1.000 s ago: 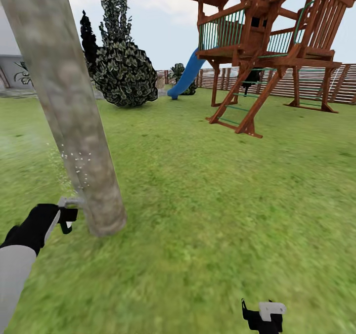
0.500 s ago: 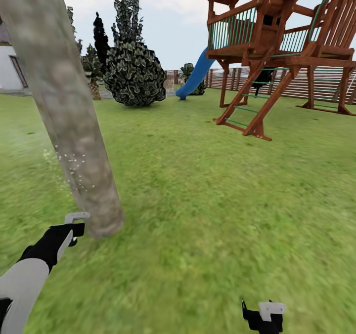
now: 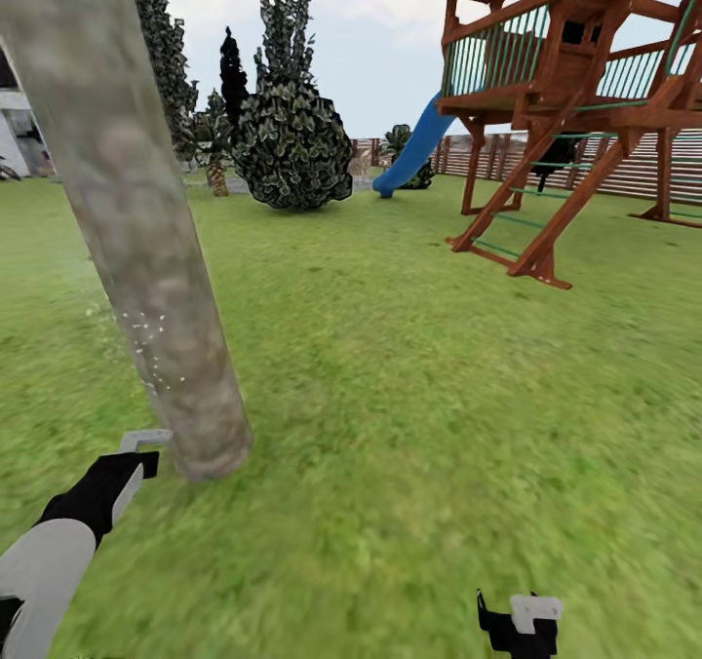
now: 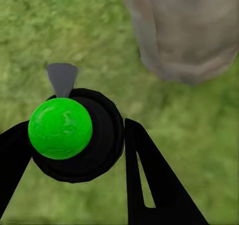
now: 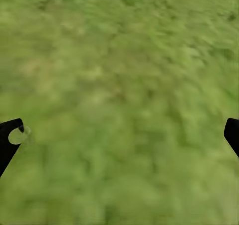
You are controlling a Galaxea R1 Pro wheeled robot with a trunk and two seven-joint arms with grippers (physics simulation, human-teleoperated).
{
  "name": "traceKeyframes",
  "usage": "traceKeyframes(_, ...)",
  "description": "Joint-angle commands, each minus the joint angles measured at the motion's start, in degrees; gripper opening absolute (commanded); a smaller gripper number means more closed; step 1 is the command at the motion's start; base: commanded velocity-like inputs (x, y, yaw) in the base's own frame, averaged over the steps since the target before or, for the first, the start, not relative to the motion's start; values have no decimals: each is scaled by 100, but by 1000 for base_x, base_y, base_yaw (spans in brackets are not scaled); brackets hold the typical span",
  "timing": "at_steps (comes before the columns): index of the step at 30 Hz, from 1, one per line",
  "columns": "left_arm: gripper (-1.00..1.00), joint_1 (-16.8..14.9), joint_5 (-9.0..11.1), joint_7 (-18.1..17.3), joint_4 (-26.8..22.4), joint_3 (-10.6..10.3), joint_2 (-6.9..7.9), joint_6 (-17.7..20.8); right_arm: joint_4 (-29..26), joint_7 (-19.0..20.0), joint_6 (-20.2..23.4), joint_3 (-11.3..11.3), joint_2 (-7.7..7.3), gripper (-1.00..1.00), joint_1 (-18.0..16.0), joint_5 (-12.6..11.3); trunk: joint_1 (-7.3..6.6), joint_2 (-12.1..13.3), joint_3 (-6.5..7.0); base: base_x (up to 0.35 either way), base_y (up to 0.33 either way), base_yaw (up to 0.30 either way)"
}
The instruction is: In the garden, pick up the pesticide atomizer on the floor and spray pesticide onto both trees until each tree trunk is fully covered.
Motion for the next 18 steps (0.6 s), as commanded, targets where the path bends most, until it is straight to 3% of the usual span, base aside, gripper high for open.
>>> traceKeyframes(1,-100,0,7,-33,-1,2,-4,3,2,0,0,0,0,100,0,2,0,0,0,168,-191,194)
traceKeyframes(4,-100,0,25,-265,-8,5,2,3,3,0,0,0,-2,100,0,2,0,0,0,151,-228,47)
traceKeyframes(8,-100,0,28,-325,-10,5,3,4,3,0,0,0,0,100,0,2,0,0,0,123,-251,30)
traceKeyframes(18,-100,0,28,-321,-10,5,3,12,3,0,0,0,2,100,0,2,0,0,0,134,-251,244)
